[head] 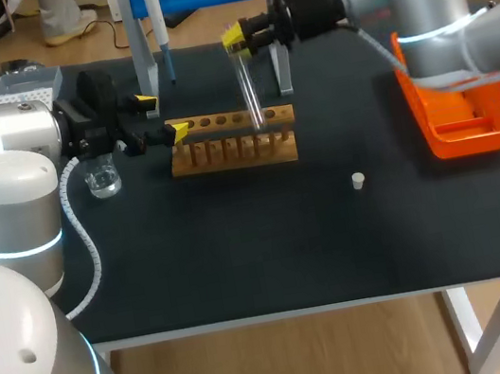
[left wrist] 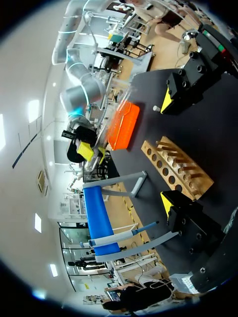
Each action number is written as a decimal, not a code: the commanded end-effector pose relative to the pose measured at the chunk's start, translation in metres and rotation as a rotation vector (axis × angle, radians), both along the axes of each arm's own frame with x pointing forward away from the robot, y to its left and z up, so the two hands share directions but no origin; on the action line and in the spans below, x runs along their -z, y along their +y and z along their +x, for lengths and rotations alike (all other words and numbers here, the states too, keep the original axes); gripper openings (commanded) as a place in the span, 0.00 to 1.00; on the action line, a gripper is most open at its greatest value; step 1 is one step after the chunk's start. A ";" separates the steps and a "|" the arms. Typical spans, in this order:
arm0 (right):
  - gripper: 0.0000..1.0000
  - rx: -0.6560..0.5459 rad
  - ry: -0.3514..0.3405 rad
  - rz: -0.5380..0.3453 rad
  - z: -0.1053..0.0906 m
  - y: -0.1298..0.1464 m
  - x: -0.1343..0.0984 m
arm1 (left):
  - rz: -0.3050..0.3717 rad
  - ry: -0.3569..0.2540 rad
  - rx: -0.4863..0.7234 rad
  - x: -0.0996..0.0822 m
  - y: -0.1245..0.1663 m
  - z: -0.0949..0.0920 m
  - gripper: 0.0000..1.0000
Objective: Invert the test tube, pick up the pipette, mount the tip to pipette, aspirate from beaker and dispense into the tube, eject the tip, return the pipette, and cap with the stopper.
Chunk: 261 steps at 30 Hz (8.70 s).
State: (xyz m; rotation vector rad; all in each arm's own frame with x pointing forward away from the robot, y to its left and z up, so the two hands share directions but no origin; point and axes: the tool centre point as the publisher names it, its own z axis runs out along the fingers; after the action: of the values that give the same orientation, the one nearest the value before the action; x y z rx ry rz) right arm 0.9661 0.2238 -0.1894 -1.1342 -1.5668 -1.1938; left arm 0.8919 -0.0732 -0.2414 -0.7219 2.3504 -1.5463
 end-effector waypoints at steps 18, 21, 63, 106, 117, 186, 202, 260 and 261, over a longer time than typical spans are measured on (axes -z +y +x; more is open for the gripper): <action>0.00 -0.129 0.500 0.162 -0.014 -0.017 -0.007 | 0.000 0.001 0.000 0.000 0.000 0.000 1.00; 0.00 -0.116 0.441 0.148 -0.016 -0.016 -0.007 | 0.000 0.001 0.000 0.000 0.000 0.000 1.00; 0.00 0.033 0.274 0.173 -0.020 -0.021 -0.004 | -0.030 -0.252 0.017 -0.009 0.001 -0.004 1.00; 0.00 0.033 0.274 0.173 -0.020 -0.021 -0.004 | 0.227 -1.381 0.519 -0.064 -0.043 -0.039 1.00; 0.00 0.033 0.274 0.173 -0.020 -0.021 -0.004 | 0.237 -1.385 0.535 -0.064 -0.050 -0.040 1.00; 0.00 0.033 0.274 0.173 -0.020 -0.021 -0.004 | 0.122 -1.667 0.784 -0.066 -0.165 -0.044 0.72; 0.00 0.033 0.274 0.173 -0.020 -0.021 -0.004 | 0.119 -1.678 0.781 -0.066 -0.164 -0.044 0.00; 1.00 -0.071 -1.563 -0.437 -0.061 -0.091 0.052 | 0.119 -1.678 0.781 -0.066 -0.164 -0.044 0.00; 1.00 -0.071 -1.570 -0.445 -0.062 -0.092 0.055 | 0.119 -1.678 0.781 -0.066 -0.164 -0.044 0.00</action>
State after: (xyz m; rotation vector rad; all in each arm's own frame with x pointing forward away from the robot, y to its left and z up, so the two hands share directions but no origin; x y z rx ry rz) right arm 0.9171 0.1361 -0.2428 -0.5327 -2.3953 -1.7587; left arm 0.8479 -0.2362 -0.1746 1.2436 1.2350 -1.2036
